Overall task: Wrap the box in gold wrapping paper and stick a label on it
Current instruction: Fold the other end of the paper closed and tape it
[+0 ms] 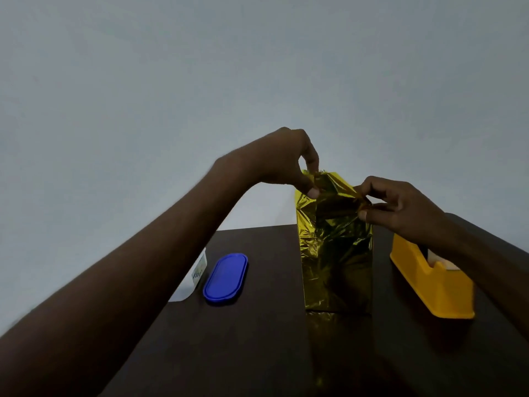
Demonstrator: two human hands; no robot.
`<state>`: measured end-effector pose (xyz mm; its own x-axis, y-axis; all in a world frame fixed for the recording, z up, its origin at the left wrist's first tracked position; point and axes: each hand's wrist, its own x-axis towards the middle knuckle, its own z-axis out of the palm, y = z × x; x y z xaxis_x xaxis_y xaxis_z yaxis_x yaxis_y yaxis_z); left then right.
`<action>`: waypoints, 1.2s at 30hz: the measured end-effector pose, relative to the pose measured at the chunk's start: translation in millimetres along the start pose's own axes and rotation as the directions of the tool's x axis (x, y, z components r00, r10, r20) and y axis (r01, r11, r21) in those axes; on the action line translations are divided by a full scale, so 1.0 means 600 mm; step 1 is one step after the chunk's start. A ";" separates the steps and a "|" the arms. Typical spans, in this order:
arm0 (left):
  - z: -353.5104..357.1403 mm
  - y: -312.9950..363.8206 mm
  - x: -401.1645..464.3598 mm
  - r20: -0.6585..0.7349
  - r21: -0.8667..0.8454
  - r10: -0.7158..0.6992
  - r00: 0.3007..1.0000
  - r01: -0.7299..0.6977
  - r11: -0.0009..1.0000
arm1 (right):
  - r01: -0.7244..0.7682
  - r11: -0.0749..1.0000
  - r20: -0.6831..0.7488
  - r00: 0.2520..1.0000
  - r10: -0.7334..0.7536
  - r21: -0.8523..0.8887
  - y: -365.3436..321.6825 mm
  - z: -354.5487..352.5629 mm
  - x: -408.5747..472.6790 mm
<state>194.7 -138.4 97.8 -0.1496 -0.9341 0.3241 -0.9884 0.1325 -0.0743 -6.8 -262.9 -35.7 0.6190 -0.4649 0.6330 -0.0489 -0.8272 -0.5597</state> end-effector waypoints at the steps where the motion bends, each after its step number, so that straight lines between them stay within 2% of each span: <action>1: 0.002 0.001 0.003 -0.006 0.042 0.001 1.000 -0.001 0.999 | 0.005 1.000 0.006 1.000 -0.005 0.006 0.000 -0.002 0.000; 3: 0.001 0.003 0.006 -0.033 0.061 0.014 0.999 -0.012 0.998 | 0.019 1.000 0.010 1.000 -0.019 0.002 -0.003 -0.003 0.001; 7: -0.004 0.000 0.003 -0.079 -0.005 0.055 0.995 -0.055 0.998 | -0.007 0.999 -0.016 1.000 0.007 0.041 -0.012 -0.003 0.002; 11: -0.005 -0.008 -0.002 -0.070 -0.043 0.081 0.994 -0.084 0.996 | -0.105 0.980 -0.125 0.984 0.127 0.168 -0.024 0.005 0.013; 13: -0.007 -0.010 -0.007 -0.085 -0.088 0.092 0.992 -0.099 0.991 | -0.152 0.985 -0.183 0.969 0.164 0.077 -0.025 0.006 0.023; 15: -0.008 -0.020 -0.014 -0.172 -0.182 0.063 0.983 -0.094 0.979 | -0.149 0.988 -0.195 0.971 0.138 -0.047 -0.030 0.007 0.033; 18: 0.015 -0.061 -0.020 -0.283 -0.302 -0.122 0.951 0.033 0.953 | -0.103 0.981 -0.178 0.981 0.072 -0.167 -0.039 0.008 0.040; 20: 0.049 -0.091 -0.024 -0.200 -0.377 -0.226 0.953 0.138 0.916 | -0.113 0.973 -0.163 0.983 0.081 -0.200 -0.043 0.008 0.039; 23: 0.105 -0.098 -0.034 -0.065 -0.505 -0.221 0.973 0.159 0.848 | -0.123 0.975 -0.142 0.985 0.097 -0.184 -0.046 0.005 0.036; 26: 0.136 -0.081 -0.030 -0.128 -0.611 -0.214 0.968 0.093 0.786 | -0.114 0.979 -0.111 0.989 0.096 -0.169 -0.049 0.002 0.031; 28: 0.141 -0.075 -0.024 -0.166 -0.595 -0.208 0.964 0.070 0.801 | -0.082 0.981 -0.092 0.993 0.067 -0.175 -0.053 0.004 0.026; 36: 0.144 -0.068 -0.011 -0.171 -0.540 -0.154 0.973 0.038 0.841 | -0.033 0.990 -0.106 0.994 0.019 -0.138 -0.044 0.013 0.013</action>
<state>238.3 -166.6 17.1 0.0019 -0.8727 0.4883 -0.8510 0.2551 0.4591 5.4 -242.4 -20.5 0.5310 -0.5112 0.6758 -0.1772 -0.8469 -0.5014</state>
